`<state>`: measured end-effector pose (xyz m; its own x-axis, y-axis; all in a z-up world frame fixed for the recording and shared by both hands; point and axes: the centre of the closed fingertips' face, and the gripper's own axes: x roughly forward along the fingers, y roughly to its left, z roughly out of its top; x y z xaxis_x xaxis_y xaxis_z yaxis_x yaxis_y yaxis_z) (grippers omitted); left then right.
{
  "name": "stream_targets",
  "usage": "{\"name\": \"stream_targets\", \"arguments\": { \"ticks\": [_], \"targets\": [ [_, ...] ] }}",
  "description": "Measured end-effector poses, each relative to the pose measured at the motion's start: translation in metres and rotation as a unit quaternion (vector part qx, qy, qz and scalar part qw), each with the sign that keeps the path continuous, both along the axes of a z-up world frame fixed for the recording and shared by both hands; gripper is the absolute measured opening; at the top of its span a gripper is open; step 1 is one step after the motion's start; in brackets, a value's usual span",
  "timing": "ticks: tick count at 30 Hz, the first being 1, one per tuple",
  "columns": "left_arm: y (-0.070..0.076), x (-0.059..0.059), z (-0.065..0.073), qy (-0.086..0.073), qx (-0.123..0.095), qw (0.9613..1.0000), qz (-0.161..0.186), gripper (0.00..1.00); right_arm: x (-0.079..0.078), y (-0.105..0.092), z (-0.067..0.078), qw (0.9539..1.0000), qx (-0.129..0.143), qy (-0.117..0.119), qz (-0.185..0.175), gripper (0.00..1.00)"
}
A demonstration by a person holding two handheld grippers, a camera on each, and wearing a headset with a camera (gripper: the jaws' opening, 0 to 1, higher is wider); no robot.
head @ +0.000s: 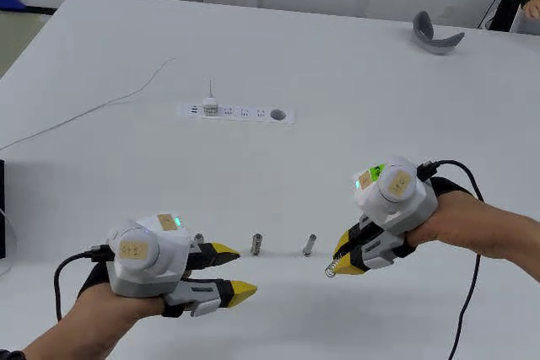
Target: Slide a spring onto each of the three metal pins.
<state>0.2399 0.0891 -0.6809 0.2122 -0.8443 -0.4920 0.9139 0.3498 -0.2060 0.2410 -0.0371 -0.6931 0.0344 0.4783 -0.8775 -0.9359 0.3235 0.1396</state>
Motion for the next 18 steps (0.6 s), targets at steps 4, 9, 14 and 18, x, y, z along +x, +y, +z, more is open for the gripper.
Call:
{"name": "stream_targets", "arguments": {
  "ticks": [4,9,14,18],
  "targets": [
    [0.010,0.004,-0.004,0.004,0.005,0.9998,0.020,0.41,0.011,-0.004,-0.005,0.9999,-0.008,-0.004,-0.013,0.12],
    [0.021,0.006,-0.008,0.009,0.006,0.9990,0.044,0.46,0.020,-0.006,-0.010,0.9997,-0.015,-0.008,-0.014,0.12],
    [0.030,0.007,-0.012,0.011,0.012,0.9979,0.063,0.52,0.032,-0.011,-0.013,0.9994,-0.021,-0.011,-0.024,0.12],
    [0.037,0.010,-0.014,0.013,0.014,0.9966,0.080,0.55,0.041,-0.014,-0.016,0.9990,-0.023,-0.014,-0.036,0.12]
  ]
}}
